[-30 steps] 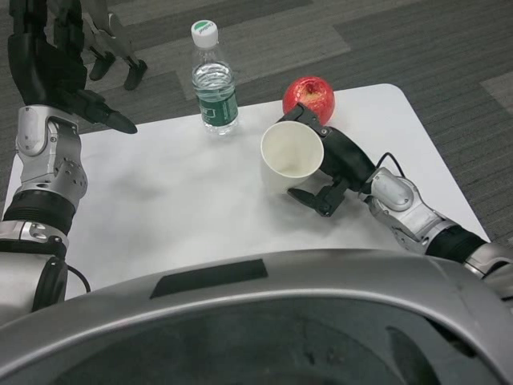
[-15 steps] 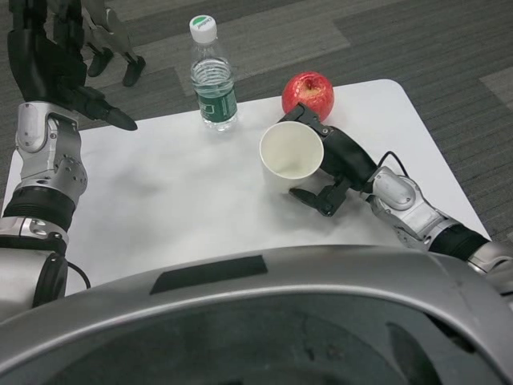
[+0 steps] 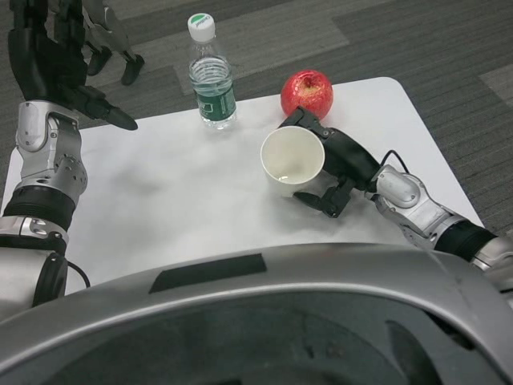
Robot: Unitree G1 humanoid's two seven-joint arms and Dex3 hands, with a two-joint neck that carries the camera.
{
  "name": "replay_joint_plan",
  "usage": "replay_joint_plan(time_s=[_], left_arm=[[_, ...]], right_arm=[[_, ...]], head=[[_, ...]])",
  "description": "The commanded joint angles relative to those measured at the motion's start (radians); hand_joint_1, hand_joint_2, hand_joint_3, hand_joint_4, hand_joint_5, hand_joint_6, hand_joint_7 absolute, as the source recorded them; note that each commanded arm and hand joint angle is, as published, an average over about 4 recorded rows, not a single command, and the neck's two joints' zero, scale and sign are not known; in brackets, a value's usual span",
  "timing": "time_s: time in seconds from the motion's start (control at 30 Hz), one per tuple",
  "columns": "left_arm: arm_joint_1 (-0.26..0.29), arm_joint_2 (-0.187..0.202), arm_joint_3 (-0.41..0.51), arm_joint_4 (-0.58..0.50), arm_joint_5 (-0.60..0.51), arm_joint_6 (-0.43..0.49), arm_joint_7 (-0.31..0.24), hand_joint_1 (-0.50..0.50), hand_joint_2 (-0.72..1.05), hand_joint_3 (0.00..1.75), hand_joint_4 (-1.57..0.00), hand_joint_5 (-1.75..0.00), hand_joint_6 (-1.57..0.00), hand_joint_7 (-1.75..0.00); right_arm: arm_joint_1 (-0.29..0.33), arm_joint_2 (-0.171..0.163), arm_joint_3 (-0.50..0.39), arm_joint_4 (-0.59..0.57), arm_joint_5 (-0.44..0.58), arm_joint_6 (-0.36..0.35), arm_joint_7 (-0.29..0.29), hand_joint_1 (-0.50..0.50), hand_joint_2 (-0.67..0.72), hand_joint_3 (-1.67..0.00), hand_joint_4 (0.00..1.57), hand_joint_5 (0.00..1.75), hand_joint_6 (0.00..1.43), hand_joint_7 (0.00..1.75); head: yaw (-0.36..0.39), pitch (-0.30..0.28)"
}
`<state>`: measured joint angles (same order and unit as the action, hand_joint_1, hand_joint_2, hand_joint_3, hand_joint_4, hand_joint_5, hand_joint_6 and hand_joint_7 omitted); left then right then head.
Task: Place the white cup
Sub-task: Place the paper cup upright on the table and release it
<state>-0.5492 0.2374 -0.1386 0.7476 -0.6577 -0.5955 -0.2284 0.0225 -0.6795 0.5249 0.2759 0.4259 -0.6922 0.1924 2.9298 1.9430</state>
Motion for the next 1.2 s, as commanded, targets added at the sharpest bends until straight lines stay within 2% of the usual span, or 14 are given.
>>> replay_joint_plan(time_s=[0.03, 0.07, 0.17, 0.33, 0.4, 0.57, 0.7, 0.87, 0.97, 1.1, 1.2], left_arm=[[-0.011, 0.002, 0.001, -0.001, -0.003, -0.003, 0.0, -0.39, -0.64, 0.09, 0.0, -0.21, 0.0, -0.37], [-0.011, 0.002, 0.001, -0.001, -0.003, -0.004, 0.0, -0.39, -0.64, 0.09, 0.0, -0.21, 0.0, -0.37], [-0.011, 0.002, 0.001, -0.003, -0.003, -0.004, 0.0, -0.39, -0.64, 0.09, 0.0, -0.21, 0.0, -0.35], [-0.008, 0.003, 0.0, -0.005, -0.003, -0.004, 0.0, -0.39, -0.64, 0.09, 0.0, -0.21, 0.0, -0.37], [-0.007, 0.003, -0.002, -0.006, -0.003, -0.004, 0.0, -0.39, -0.64, 0.09, 0.0, -0.21, 0.0, -0.35], [-0.006, 0.004, -0.003, -0.007, -0.003, -0.004, 0.0, -0.39, -0.68, 0.09, 0.0, -0.21, 0.0, -0.35], [-0.005, 0.006, -0.005, -0.007, -0.006, -0.004, 0.0, -0.39, -0.7, 0.09, 0.0, -0.21, 0.0, -0.35], [-0.005, 0.007, -0.006, -0.007, -0.009, -0.004, 0.0, -0.39, -0.66, 0.09, 0.0, -0.21, 0.0, -0.38], [-0.005, 0.007, -0.006, -0.007, -0.011, -0.004, 0.0, -0.39, -0.64, 0.09, 0.0, -0.21, 0.0, -0.35], [-0.005, 0.008, -0.006, -0.007, -0.012, -0.004, 0.0, -0.39, -0.64, 0.09, 0.0, -0.21, 0.0, -0.4], [-0.005, 0.008, -0.006, -0.007, -0.013, -0.004, 0.0, -0.39, -0.7, 0.09, 0.0, -0.21, 0.0, -0.38]], right_arm=[[-0.013, -0.012, 0.001, -0.009, 0.001, 0.0, 0.015, -0.38, -0.49, -1.51, 0.0, 1.19, 0.0, 1.41], [-0.013, -0.013, 0.001, -0.01, 0.001, 0.0, 0.019, -0.38, -0.48, -1.53, 0.0, 1.02, 0.0, 1.29], [-0.011, -0.017, 0.003, -0.009, 0.001, 0.0, 0.026, -0.38, -0.48, -1.59, 0.0, 0.78, 0.0, 1.12], [-0.008, -0.02, 0.011, 0.002, 0.002, 0.0, 0.035, -0.42, -0.48, -1.59, 0.0, 0.68, 0.0, 0.99], [-0.006, -0.02, 0.015, 0.009, 0.002, 0.0, 0.044, -0.42, -0.45, -1.59, 0.0, 0.68, 0.0, 0.98], [-0.002, -0.018, 0.017, 0.011, 0.002, 0.0, 0.051, -0.42, -0.37, -1.55, 0.0, 0.53, 0.0, 0.87], [-0.001, -0.018, 0.014, 0.009, 0.002, 0.0, 0.058, -0.42, -0.29, -1.29, 0.0, 0.34, 0.0, 0.84], [-0.003, -0.015, 0.009, 0.011, 0.002, 0.0, 0.076, -0.46, -0.16, -0.95, 0.0, 0.15, 0.0, 0.65], [-0.003, -0.015, 0.004, 0.02, 0.003, 0.0, 0.084, -0.46, -0.11, -0.89, 0.0, 0.1, 0.0, 0.63], [-0.003, -0.012, -0.005, 0.036, 0.005, 0.0, 0.103, -0.46, -0.03, -0.81, 0.0, 0.1, 0.0, 0.63], [-0.003, -0.008, -0.016, 0.048, 0.005, 0.0, 0.12, -0.46, -0.03, -0.75, 0.0, 0.1, 0.0, 0.63]], head=[[-0.006, 0.001], [-0.008, 0.001], [-0.007, 0.0], [-0.007, -0.005], [-0.007, -0.007], [-0.011, -0.009], [-0.014, -0.011], [-0.011, -0.012], [-0.009, -0.012], [-0.01, -0.015], [-0.01, -0.016]])
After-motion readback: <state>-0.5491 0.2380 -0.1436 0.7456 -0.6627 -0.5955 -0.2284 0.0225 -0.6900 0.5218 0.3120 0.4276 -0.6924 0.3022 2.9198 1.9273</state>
